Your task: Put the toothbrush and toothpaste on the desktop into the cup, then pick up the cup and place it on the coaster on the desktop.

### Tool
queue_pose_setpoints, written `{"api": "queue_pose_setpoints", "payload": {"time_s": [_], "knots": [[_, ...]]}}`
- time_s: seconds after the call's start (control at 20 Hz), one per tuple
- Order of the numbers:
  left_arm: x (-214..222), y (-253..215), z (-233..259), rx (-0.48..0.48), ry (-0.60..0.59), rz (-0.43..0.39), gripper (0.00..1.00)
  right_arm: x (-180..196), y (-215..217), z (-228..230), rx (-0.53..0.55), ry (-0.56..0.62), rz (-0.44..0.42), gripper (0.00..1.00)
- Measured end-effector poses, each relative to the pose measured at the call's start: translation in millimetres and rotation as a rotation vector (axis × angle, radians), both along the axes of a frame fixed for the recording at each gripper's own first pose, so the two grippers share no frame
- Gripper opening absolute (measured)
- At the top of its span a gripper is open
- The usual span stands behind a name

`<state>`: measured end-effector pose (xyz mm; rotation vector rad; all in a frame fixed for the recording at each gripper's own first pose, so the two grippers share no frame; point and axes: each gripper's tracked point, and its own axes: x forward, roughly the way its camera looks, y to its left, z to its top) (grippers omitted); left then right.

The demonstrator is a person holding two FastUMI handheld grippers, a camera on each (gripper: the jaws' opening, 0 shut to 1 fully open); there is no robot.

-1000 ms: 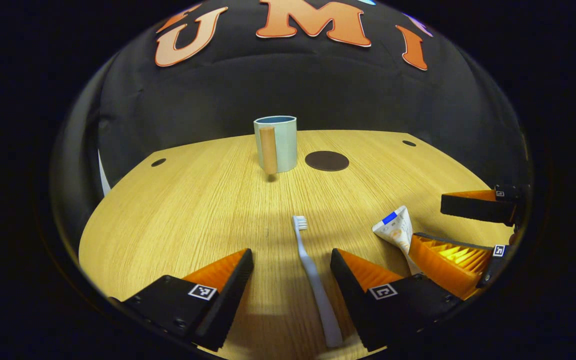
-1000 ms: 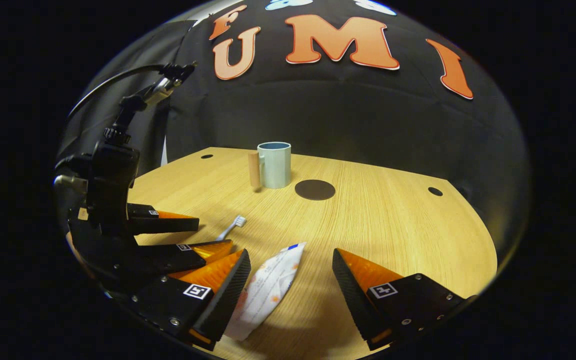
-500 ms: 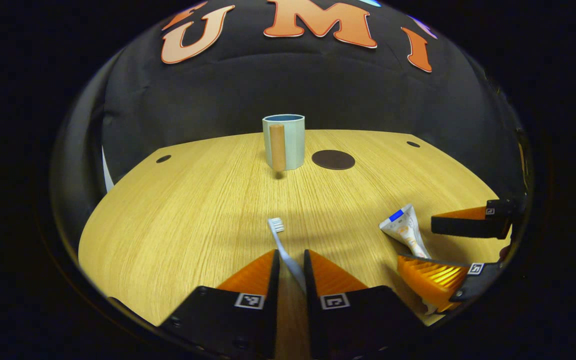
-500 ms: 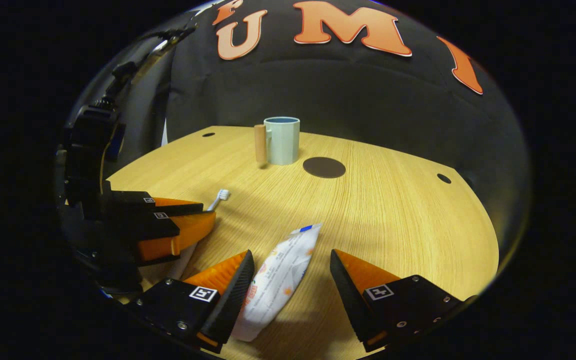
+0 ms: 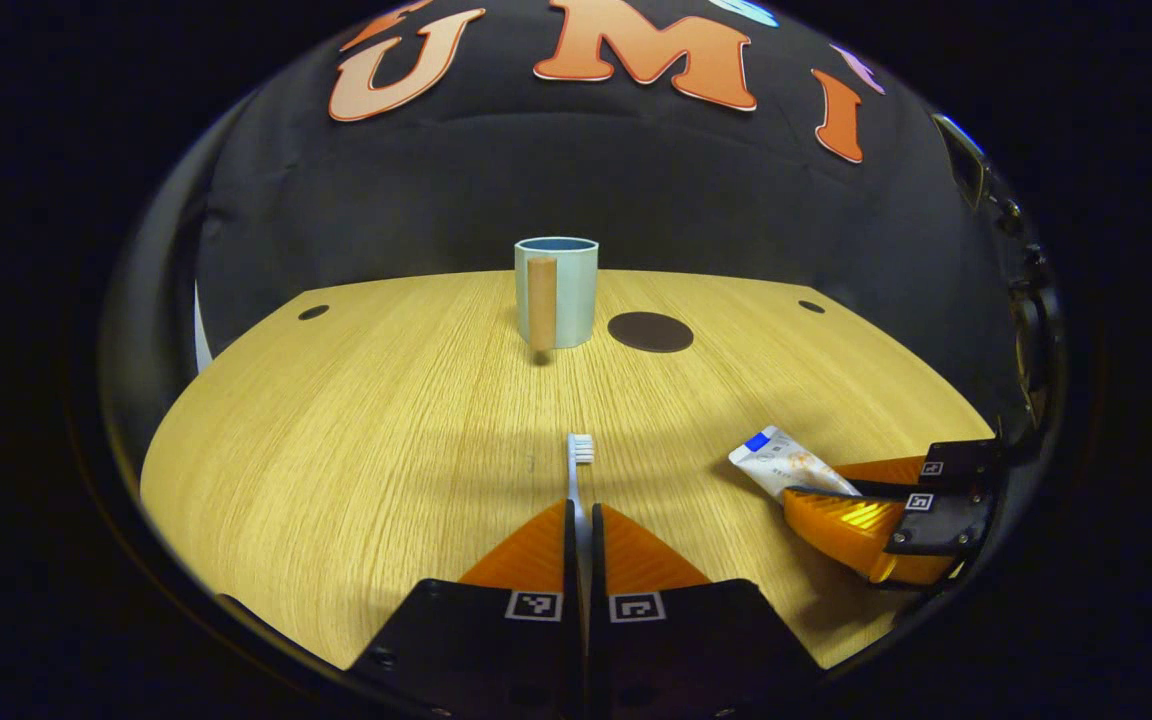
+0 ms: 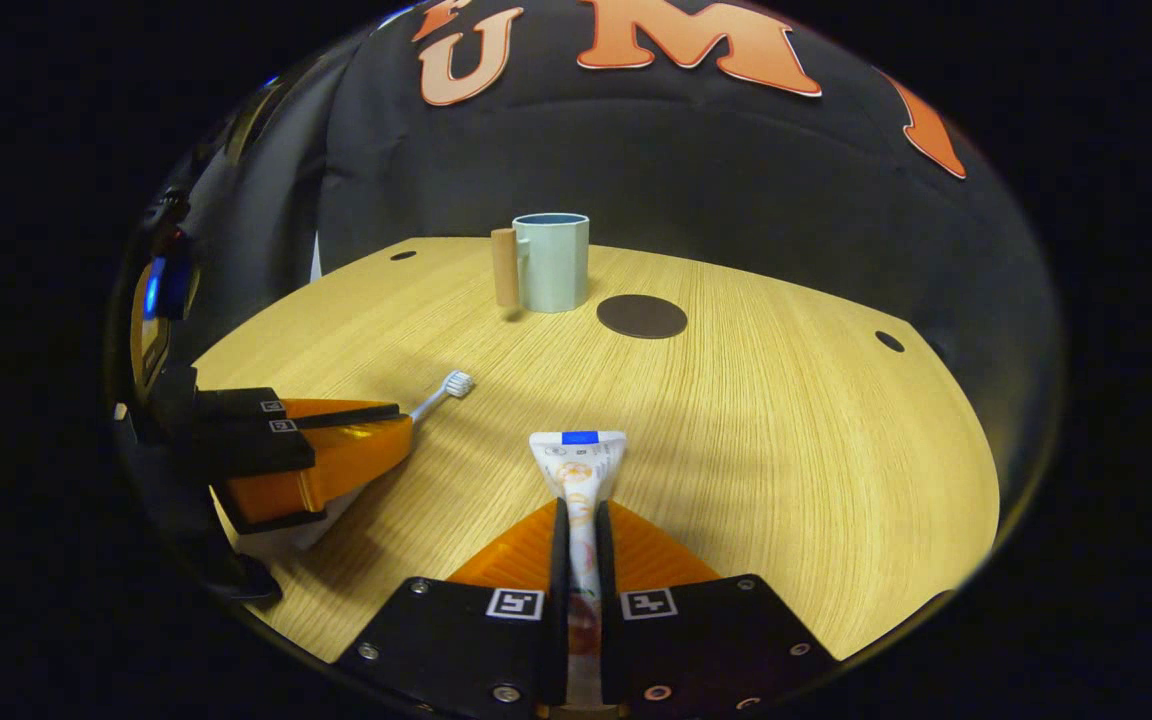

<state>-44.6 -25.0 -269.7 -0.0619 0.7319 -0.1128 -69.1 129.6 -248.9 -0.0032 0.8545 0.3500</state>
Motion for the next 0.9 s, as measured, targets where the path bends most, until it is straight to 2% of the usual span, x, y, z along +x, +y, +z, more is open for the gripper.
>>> {"api": "queue_pose_setpoints", "payload": {"time_s": [0.15,0.4,0.75,0.9], "knots": [[2,1,10,-0.019,-0.050,0.009,0.02,4,-6,6,0.048,-0.002,-0.035,0.12],[12,1,35,-0.037,-0.149,0.019,0.02,21,-14,46,0.138,-0.101,-0.071,0.12],[45,8,100,-0.040,-0.353,0.047,0.02,51,-41,114,0.138,-0.272,-0.094,0.12],[63,16,128,-0.042,-0.426,0.061,0.02,59,-52,142,0.157,-0.340,-0.133,0.12]]}}
